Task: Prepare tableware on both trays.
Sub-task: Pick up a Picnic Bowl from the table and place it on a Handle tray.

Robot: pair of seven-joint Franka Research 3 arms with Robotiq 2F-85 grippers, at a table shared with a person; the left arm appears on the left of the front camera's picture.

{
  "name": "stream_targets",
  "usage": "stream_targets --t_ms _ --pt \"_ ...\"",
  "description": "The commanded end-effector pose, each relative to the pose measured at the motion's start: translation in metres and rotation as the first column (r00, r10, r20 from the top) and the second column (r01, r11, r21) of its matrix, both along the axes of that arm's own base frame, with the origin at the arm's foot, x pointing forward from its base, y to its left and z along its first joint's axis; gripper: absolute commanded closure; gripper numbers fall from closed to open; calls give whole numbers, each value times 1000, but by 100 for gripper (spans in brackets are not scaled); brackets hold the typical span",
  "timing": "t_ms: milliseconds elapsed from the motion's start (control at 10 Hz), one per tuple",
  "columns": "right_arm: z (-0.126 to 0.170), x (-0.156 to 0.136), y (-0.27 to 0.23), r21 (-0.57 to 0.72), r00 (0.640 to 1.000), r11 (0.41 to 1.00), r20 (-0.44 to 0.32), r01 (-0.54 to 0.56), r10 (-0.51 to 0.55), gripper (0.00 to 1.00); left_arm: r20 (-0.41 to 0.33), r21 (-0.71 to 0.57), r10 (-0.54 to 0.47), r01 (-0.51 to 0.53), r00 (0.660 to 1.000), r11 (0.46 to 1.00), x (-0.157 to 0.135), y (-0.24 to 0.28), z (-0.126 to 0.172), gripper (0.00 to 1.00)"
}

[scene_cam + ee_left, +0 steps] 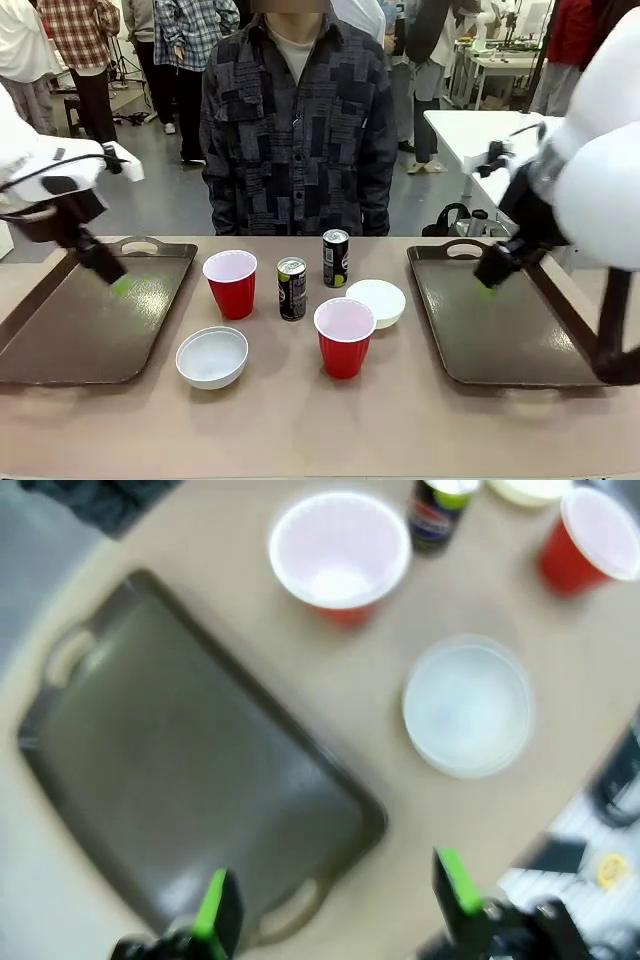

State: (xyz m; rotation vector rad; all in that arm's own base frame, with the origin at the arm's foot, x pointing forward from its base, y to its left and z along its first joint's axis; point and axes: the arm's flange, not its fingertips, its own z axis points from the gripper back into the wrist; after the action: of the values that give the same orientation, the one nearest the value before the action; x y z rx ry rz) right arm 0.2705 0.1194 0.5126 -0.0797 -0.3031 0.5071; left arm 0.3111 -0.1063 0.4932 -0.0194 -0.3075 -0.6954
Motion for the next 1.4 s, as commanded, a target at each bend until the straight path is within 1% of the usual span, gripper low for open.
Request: stream_targets --t_ms 0,100,200,400,500,600,700,800,900,1000,1100,1200,1300 --pt "-93 -119 -43 16 996 997 -53 74 -73 0 -14 39 38 -37 999 999 -143 29 -70 0" --pt "-97 -108 -47 -10 997 997 -3 75 -75 0 44 57 84 -86 996 995 -135 30 -72 0" --pt "12 -29 -9 -11 998 999 -41 41 -42 0 -31 27 9 -8 999 1000 -28 3 17 0" --pt "12 -29 -9 -11 998 999 -41 41 -42 0 -31 27 9 -8 999 1000 -28 3 17 0" --pt "22 -48 -15 -16 997 998 -42 58 -59 0 -26 37 33 -32 999 999 -50 4 31 0" --pt "14 -25 -32 64 996 995 -51 72 -69 0 -64 -26 38 -39 997 999 -26 13 20 0" --pt "9 -17 -64 211 991 972 -109 102 -81 0 -117 -185 -6 -16 993 983 -14 38 12 0" --pt "8 -11 -102 347 984 925 -136 158 -117 0 -133 -352 -51 1 990 936 1 68 8 0" --pt "2 -14 -136 454 972 862 -172 225 -163 0 -149 -452 -61 -13 987 892 3 95 0 0" --pt "-7 -14 -178 563 956 774 -208 290 -207 0 -139 -544 -41 -42 990 838 -2 125 -10 0" --pt "-19 -20 -207 644 937 681 -257 349 -238 0 -156 -627 -27 -78 987 775 4 156 -20 0" --pt "-32 -24 -237 719 919 572 -302 394 -253 0 -164 -710 -9 -111 986 695 1 186 -28 0" --pt "-42 -34 -259 769 908 485 -317 415 -274 0 -178 -760 54 -172 983 626 -3 220 -36 0"
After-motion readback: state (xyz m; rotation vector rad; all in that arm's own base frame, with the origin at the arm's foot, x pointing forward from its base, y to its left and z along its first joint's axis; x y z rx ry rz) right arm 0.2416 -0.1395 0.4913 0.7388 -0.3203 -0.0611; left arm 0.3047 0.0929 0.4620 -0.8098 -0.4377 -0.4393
